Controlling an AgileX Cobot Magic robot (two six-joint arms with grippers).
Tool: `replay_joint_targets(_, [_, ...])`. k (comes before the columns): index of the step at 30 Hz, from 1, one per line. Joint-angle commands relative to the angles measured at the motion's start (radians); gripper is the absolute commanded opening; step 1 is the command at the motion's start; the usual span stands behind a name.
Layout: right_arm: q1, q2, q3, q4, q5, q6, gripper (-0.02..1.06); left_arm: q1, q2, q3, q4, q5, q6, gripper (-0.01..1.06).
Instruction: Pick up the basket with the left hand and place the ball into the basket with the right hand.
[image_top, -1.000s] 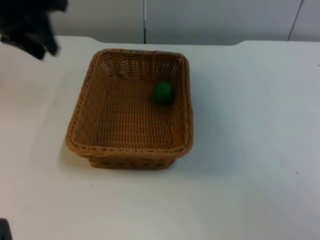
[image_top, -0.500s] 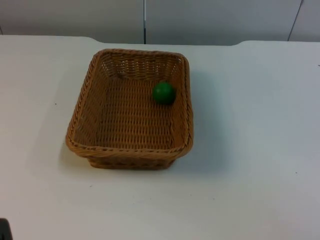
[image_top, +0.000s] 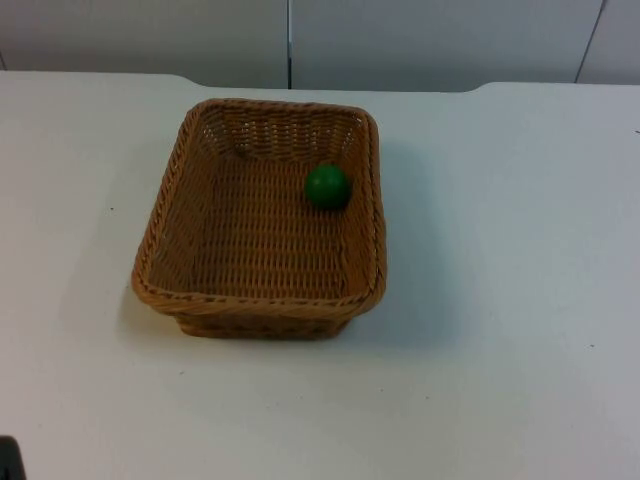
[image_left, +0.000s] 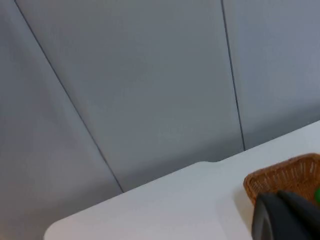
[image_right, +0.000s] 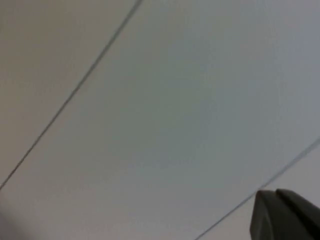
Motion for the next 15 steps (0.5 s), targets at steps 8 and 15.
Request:
replay_joint_targets(8, [0.162, -0.017, 0.023, 0.042, 0.146, -0.221, 0.0, -0.002, -0.27, 0.229, -0.002, 0.072, 0.033, 0.0])
replay_joint_targets(15, [0.158, -0.167, 0.367, -0.361, 0.014, -0.017, 0.0, -0.002, -0.413, 0.371, 0.0, 0.074, -0.017, 0.0])
